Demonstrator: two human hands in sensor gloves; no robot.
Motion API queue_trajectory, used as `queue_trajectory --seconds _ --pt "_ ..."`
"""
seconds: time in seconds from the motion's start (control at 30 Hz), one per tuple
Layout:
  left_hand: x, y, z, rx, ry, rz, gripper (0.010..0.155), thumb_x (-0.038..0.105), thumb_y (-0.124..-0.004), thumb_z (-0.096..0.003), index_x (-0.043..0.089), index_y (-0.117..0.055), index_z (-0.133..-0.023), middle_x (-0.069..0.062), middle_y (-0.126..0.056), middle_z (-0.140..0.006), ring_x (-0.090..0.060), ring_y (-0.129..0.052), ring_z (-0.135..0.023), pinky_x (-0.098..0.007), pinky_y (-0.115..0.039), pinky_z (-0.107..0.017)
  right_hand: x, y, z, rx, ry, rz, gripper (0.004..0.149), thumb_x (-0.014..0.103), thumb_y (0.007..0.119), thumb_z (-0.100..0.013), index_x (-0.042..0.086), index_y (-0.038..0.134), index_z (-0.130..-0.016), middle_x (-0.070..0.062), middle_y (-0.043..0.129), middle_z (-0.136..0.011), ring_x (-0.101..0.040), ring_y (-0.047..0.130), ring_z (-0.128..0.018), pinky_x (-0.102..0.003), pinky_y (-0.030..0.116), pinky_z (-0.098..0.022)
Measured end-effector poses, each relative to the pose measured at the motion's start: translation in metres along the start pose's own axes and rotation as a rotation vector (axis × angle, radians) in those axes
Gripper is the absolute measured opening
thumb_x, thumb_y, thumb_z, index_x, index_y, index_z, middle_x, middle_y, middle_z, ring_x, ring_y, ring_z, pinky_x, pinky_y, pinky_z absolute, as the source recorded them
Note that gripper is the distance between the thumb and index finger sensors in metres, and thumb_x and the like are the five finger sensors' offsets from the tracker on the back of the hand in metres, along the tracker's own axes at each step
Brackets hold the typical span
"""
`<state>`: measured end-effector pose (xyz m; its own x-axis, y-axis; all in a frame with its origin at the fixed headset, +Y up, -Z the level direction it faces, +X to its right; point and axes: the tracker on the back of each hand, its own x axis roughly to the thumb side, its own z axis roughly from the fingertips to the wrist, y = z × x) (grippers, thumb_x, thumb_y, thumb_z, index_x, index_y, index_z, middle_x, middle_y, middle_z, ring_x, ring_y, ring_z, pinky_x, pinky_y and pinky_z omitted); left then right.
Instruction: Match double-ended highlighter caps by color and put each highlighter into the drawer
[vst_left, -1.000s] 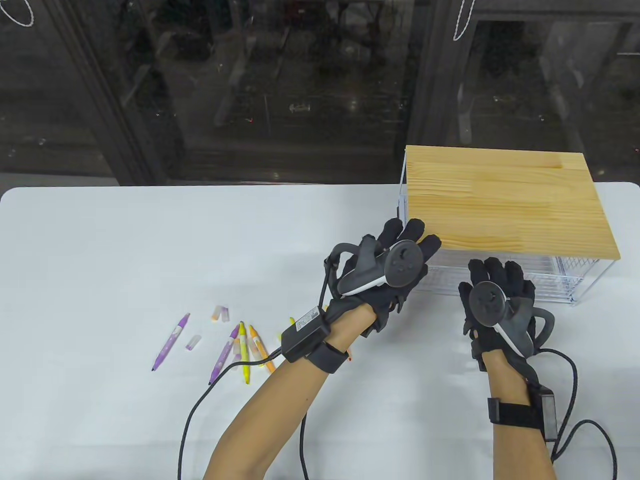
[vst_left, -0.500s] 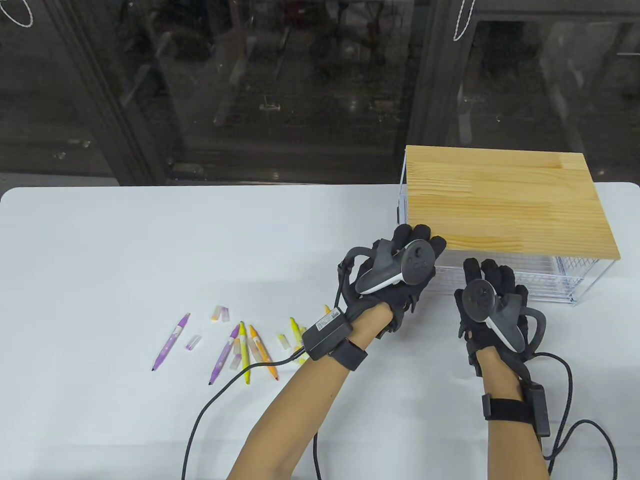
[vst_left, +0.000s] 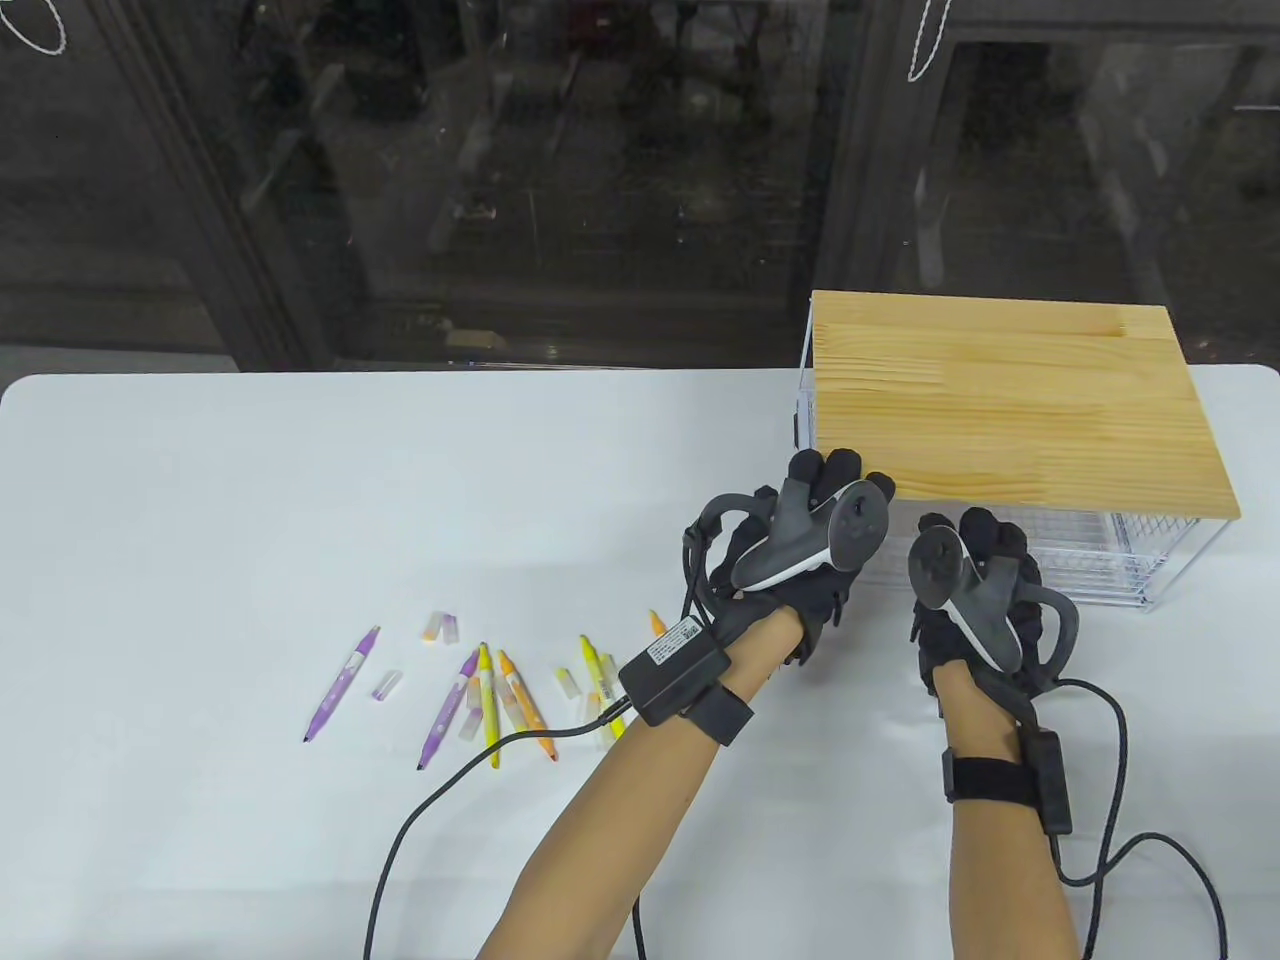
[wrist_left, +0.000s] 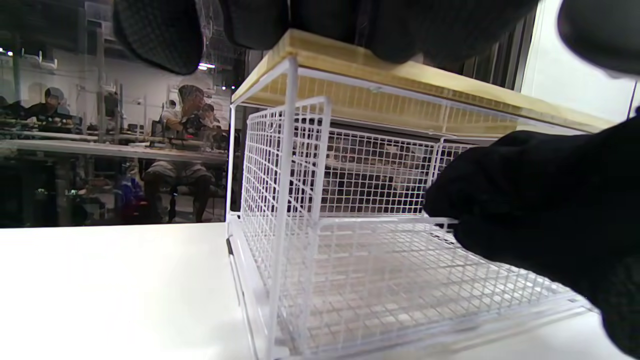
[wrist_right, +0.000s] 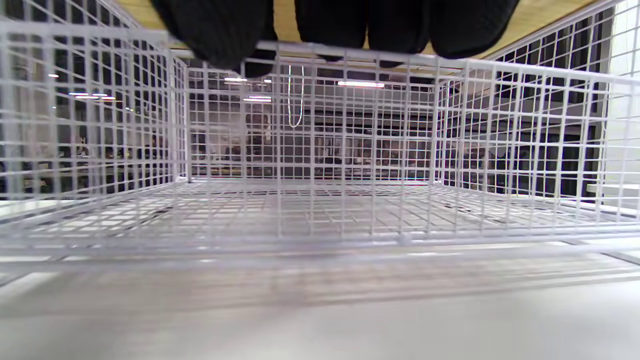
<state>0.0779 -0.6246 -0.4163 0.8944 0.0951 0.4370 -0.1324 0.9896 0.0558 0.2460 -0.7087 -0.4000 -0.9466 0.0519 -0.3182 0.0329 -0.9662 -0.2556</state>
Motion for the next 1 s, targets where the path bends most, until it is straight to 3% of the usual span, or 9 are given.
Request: queue_trajectory --seconds 1.0 --pt "0.008 0.0 0.001 -0.002 0.031 -0.057 0.057 0.048 -0.067 -0.042 0.046 -0.058 -0.098 0.008 -0.055 -0.115 -0.029 -0.054 -0.106 -0.052 -0.069 -0.067 -0.016 -0.018 0.047 0.077 -0.019 -0.082 0.034 0.035 0.071 -0.049 0.039 0.085 -0.08 -0.007 0.068 -0.097 -0.046 0.068 -0.085 -0.057 0.056 -0.065"
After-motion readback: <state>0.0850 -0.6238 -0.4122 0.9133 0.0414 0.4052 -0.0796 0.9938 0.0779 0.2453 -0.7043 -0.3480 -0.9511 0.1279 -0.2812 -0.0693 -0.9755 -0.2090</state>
